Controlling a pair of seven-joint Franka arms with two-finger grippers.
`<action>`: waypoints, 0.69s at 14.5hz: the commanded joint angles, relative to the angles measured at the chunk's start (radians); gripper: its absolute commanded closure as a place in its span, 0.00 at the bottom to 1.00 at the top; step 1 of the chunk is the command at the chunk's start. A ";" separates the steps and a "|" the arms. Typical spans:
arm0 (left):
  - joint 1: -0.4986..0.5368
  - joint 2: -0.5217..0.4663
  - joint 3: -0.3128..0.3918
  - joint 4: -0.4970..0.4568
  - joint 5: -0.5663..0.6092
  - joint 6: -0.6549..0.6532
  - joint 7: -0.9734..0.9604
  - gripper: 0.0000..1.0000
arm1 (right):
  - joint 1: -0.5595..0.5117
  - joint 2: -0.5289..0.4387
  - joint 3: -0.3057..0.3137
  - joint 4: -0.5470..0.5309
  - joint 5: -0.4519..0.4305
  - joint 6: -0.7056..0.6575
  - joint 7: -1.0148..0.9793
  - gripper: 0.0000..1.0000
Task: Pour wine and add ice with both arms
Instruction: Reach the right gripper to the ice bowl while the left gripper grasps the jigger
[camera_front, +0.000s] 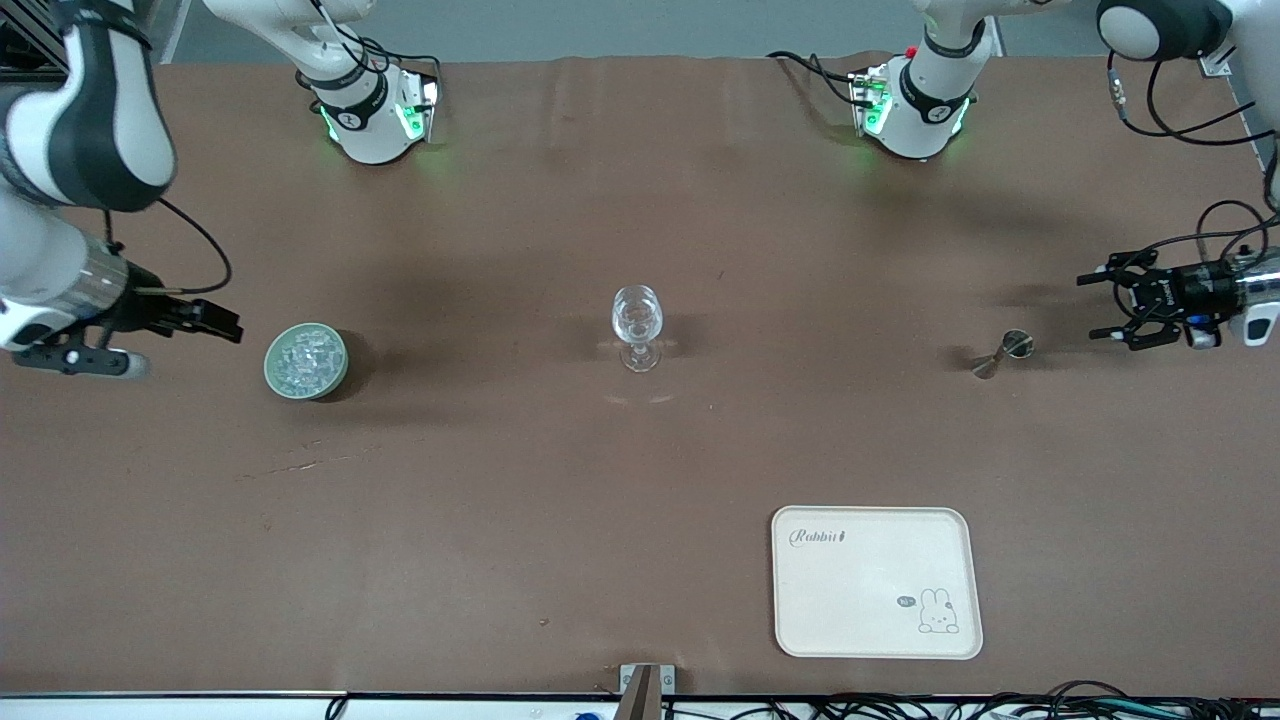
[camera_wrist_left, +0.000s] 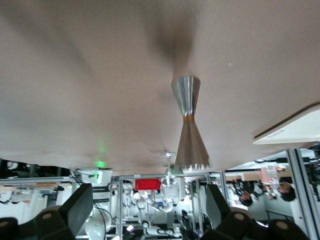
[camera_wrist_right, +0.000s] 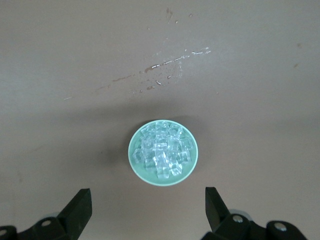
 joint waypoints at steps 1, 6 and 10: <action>-0.033 0.048 0.013 0.010 -0.081 -0.001 0.018 0.00 | 0.008 -0.042 -0.004 -0.192 -0.011 0.185 0.015 0.00; -0.036 0.084 -0.040 0.021 -0.167 0.002 0.013 0.00 | 0.015 -0.004 -0.004 -0.303 -0.012 0.343 0.015 0.00; -0.026 0.097 -0.059 0.021 -0.179 0.008 0.016 0.00 | 0.018 0.079 -0.005 -0.336 -0.012 0.451 0.014 0.00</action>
